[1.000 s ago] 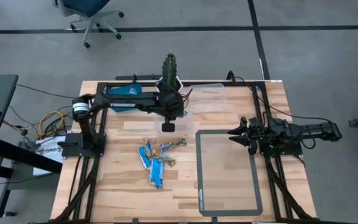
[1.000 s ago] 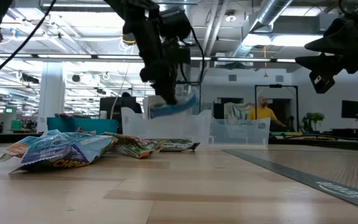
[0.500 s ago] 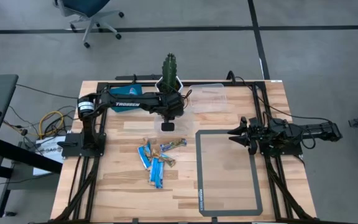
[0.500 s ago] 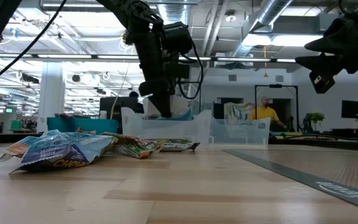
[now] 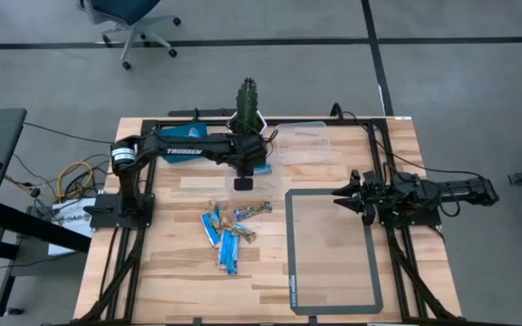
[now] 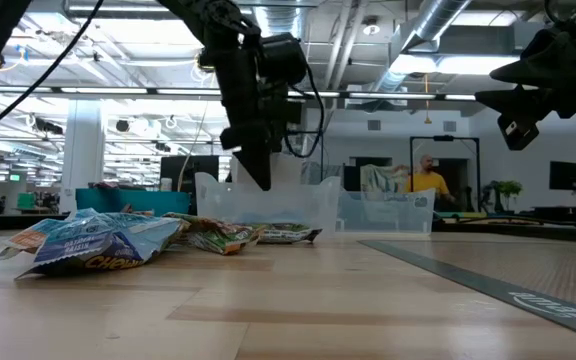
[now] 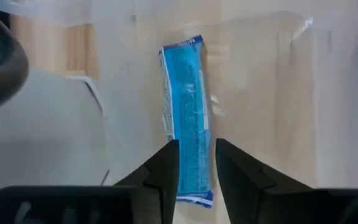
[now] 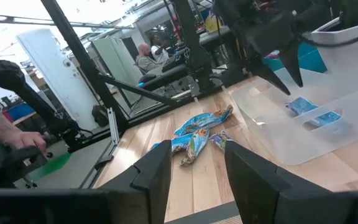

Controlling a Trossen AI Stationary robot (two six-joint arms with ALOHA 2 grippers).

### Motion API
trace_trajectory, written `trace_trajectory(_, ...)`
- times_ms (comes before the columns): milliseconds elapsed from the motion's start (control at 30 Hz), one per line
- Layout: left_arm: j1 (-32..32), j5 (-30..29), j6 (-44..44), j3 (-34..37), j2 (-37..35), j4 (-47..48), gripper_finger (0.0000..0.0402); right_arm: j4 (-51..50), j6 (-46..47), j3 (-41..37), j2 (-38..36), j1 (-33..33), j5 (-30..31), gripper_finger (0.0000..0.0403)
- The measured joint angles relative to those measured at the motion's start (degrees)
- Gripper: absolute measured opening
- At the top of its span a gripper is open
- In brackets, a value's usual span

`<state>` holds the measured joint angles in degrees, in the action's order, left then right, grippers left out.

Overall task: Pick and place Granola Bars by type
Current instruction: Put the blue granola bar into the bottom transparent bin

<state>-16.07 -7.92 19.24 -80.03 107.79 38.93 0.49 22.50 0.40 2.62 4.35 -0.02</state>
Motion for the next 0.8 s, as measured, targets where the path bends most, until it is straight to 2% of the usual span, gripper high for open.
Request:
trace_trajectory(300,2.4,0.0,-6.6,0.0,-8.4,0.9,0.0100,0.0,0.0,0.0,0.0,0.0,0.0,0.0143)
trace_trajectory(633,10.7,0.1,-20.7,0.0,-18.7,4.3,0.0100,0.0,0.0,0.0,0.0,0.0,0.0,0.0144)
trace_trajectory(800,15.4,5.0,-29.1,0.0,-20.3,5.9,0.0100,0.0,0.0,0.0,0.0,0.0,0.0,0.0141)
